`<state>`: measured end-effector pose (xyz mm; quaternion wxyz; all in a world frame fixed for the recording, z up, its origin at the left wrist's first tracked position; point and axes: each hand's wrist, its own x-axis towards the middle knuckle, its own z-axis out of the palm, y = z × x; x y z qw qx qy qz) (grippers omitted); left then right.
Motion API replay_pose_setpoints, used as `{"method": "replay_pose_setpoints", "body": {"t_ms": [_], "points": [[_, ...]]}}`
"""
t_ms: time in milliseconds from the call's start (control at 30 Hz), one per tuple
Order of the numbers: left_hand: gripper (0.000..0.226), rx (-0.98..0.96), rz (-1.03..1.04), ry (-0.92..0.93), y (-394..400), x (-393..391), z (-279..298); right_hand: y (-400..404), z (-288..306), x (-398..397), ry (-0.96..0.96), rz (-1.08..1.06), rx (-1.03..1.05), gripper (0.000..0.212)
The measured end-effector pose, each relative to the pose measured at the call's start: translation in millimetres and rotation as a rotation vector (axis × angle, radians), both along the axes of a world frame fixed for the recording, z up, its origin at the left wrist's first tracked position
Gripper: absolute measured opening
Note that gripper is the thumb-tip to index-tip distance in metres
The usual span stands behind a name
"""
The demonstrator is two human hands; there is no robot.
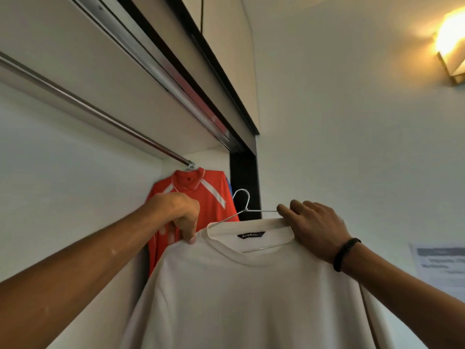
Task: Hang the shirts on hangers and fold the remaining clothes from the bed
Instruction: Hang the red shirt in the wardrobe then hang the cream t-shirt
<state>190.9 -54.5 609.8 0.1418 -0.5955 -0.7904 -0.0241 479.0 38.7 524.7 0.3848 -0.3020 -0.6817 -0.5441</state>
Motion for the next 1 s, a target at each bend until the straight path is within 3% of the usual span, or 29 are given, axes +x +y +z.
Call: {"method": "replay_pose_setpoints", "body": {"t_ms": [100,167,300,433,700,1000], "points": [[0.027,-0.092,0.147,-0.051,16,-30,15,18,20,-37,-0.038,0.047,-0.001,0.056],[0.034,-0.033,0.190,-0.056,28,-49,29,31,45,-63,-0.045,0.057,0.022,0.050],[0.033,0.371,0.141,0.085,38,-65,45,48,86,-94,-0.009,0.151,0.018,0.025],[0.043,0.592,0.151,0.162,59,-88,58,68,115,-115,-0.063,0.252,-0.023,0.040],[0.035,0.737,0.245,0.227,133,-144,67,133,141,-170,-0.121,0.272,-0.121,0.053],[0.026,0.882,0.217,0.255,238,-216,89,210,184,-235,-0.108,0.187,-0.107,0.046]]}}
